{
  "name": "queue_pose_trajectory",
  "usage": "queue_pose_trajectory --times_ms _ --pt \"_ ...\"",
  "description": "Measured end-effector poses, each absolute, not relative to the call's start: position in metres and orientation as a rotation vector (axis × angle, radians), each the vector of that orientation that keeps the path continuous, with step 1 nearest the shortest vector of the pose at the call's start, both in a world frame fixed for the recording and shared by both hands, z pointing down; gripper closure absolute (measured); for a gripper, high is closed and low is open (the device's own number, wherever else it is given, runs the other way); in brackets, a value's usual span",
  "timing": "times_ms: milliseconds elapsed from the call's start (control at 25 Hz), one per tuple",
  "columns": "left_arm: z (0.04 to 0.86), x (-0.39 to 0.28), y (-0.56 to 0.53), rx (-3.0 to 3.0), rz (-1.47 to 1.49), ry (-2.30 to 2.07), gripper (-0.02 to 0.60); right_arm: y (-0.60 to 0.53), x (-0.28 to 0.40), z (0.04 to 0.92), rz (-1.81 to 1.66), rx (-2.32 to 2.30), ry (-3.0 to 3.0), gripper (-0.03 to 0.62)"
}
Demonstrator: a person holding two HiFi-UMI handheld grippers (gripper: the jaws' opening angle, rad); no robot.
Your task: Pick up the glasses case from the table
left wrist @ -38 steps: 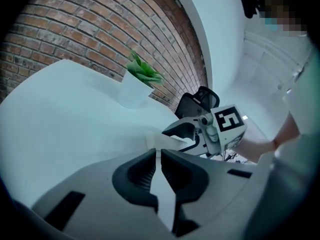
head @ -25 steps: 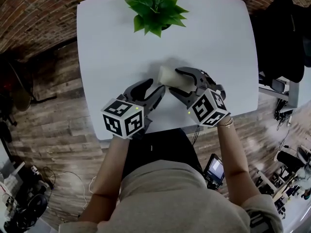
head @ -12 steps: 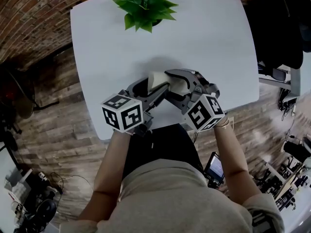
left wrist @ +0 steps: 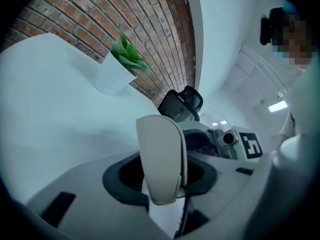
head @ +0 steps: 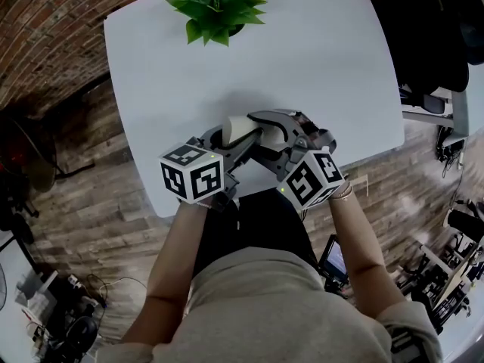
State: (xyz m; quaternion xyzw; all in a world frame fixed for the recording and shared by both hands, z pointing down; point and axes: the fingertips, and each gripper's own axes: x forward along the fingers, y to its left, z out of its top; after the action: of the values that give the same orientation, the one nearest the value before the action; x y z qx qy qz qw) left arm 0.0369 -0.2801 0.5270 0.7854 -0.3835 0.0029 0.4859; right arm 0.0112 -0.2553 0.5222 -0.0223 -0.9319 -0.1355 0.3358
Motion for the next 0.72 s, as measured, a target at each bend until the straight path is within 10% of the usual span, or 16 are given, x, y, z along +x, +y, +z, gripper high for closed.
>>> queue_pose_trajectory --times_ms 720 --pt "0.494 0.014 -0.271 1.964 -0.019 -0.971 0.428 -0.252 0.028 0.508 -0.167 0.246 -2.467 0.322"
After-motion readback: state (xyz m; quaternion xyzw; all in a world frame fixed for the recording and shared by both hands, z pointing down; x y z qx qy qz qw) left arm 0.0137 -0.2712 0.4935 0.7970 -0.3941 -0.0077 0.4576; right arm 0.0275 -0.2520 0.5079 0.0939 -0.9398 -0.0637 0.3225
